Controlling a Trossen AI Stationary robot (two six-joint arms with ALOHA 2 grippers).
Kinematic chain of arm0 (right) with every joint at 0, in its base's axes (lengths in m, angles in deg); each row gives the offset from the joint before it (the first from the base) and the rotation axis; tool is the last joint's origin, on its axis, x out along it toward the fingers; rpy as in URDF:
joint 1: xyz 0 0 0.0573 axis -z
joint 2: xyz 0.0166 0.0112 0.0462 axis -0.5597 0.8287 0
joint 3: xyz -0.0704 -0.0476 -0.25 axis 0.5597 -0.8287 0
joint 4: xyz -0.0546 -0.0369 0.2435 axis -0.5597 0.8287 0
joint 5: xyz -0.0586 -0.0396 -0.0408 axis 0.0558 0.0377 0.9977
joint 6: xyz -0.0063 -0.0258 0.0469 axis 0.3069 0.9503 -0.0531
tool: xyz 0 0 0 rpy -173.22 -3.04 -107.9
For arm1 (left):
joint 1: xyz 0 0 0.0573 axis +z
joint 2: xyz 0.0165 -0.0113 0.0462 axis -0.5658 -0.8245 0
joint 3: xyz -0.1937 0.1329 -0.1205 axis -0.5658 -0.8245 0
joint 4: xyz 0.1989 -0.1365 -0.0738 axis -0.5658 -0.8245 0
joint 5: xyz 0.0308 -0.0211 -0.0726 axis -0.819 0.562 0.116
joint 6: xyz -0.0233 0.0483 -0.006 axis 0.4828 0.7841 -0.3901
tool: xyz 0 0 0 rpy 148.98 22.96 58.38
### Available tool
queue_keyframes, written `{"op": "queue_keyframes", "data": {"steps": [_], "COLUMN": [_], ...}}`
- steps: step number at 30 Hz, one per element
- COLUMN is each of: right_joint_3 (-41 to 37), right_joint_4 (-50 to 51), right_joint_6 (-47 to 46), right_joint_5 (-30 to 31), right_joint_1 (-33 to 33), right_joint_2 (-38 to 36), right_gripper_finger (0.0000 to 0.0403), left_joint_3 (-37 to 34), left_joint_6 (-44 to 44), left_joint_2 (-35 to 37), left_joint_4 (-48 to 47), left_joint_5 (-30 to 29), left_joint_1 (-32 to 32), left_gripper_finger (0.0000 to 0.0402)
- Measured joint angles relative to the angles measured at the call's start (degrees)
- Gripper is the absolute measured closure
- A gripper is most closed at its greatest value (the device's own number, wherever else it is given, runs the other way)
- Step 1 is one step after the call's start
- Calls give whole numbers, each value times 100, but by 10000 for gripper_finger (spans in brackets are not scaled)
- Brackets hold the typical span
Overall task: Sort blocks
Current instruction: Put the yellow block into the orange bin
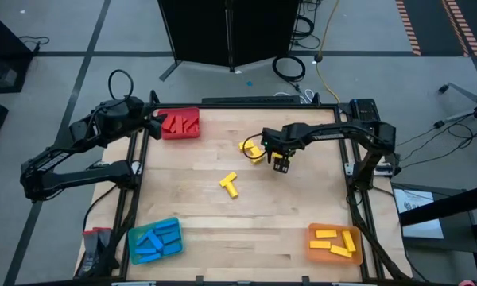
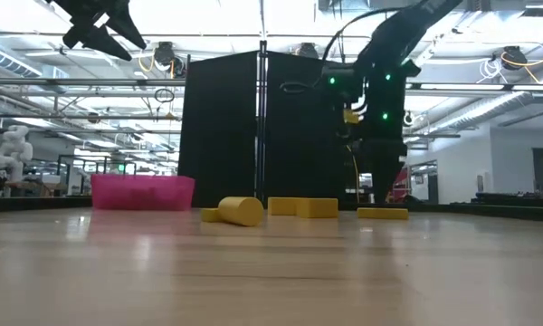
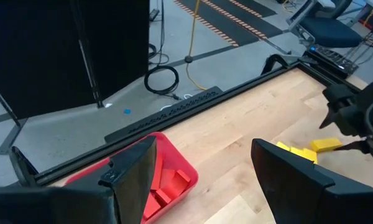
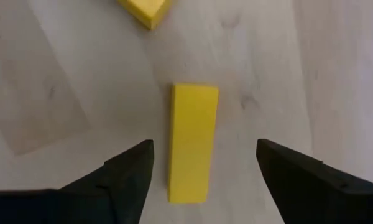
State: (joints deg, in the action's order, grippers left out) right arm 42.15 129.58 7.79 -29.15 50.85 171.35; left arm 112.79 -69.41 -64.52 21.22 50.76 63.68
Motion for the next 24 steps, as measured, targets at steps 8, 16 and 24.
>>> {"op": "queue_keyframes", "data": {"steps": [8, 16, 24], "right_joint_3": [18, 24, 373], "right_joint_4": [-74, -57, 401], "right_joint_6": [80, 34, -91], "right_joint_5": [-141, -344, -434], "right_joint_1": [208, 176, 88], "right_joint_2": [509, 587, 629], "right_gripper_finger": [115, 278, 321], "left_joint_3": [0, 0, 0], "left_joint_6": [-2, 4, 7], "left_joint_2": [1, -1, 2], "left_joint_4": [0, -2, 0], "left_joint_5": [-73, -114, -243], "left_joint_1": [-1, -1, -1], "left_gripper_finger": [134, 134, 134]}}
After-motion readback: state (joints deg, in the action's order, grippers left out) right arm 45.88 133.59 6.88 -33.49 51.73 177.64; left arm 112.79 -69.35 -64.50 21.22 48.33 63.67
